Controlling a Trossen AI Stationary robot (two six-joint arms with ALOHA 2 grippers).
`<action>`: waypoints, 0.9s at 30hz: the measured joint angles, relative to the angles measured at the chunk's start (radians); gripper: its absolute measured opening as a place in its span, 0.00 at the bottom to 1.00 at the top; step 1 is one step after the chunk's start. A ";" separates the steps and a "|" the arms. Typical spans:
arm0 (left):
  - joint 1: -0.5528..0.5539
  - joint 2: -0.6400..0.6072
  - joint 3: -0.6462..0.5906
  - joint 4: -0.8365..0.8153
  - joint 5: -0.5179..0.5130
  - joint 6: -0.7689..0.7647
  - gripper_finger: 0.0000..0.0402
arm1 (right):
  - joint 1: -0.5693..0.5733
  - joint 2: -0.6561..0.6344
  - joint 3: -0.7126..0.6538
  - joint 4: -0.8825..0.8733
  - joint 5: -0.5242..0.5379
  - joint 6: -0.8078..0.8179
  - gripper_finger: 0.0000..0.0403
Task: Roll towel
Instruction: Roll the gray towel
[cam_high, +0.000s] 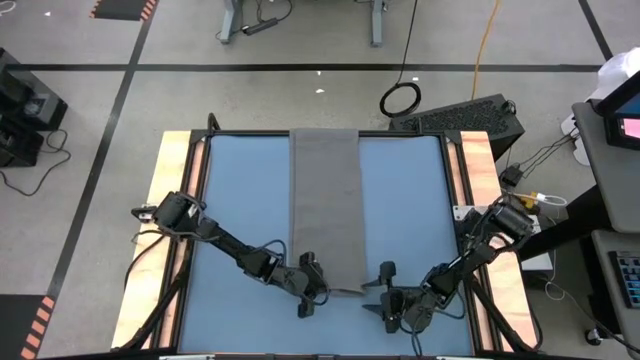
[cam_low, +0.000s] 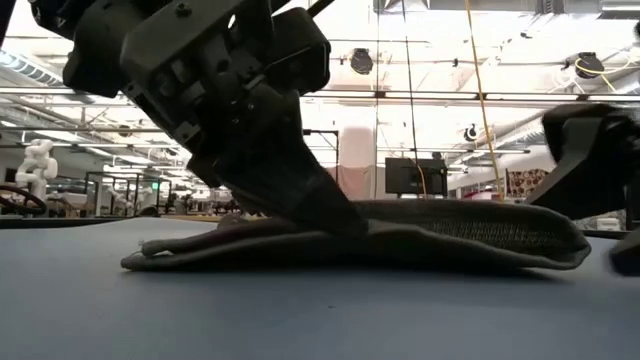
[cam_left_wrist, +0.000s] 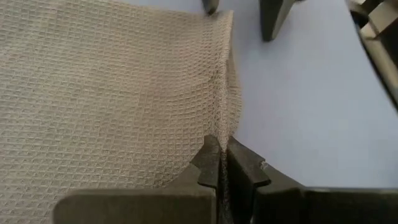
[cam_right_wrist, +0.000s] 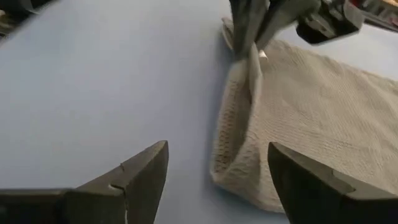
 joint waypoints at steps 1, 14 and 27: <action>0.000 -0.001 0.000 0.003 0.002 -0.005 0.04 | -0.007 0.008 0.000 0.004 0.001 0.003 0.65; 0.003 -0.002 0.001 0.019 0.030 -0.045 0.04 | -0.052 0.026 0.000 0.019 -0.027 -0.003 0.41; 0.005 -0.003 0.002 -0.003 0.025 -0.044 0.04 | -0.055 0.005 0.000 0.037 -0.033 0.040 0.02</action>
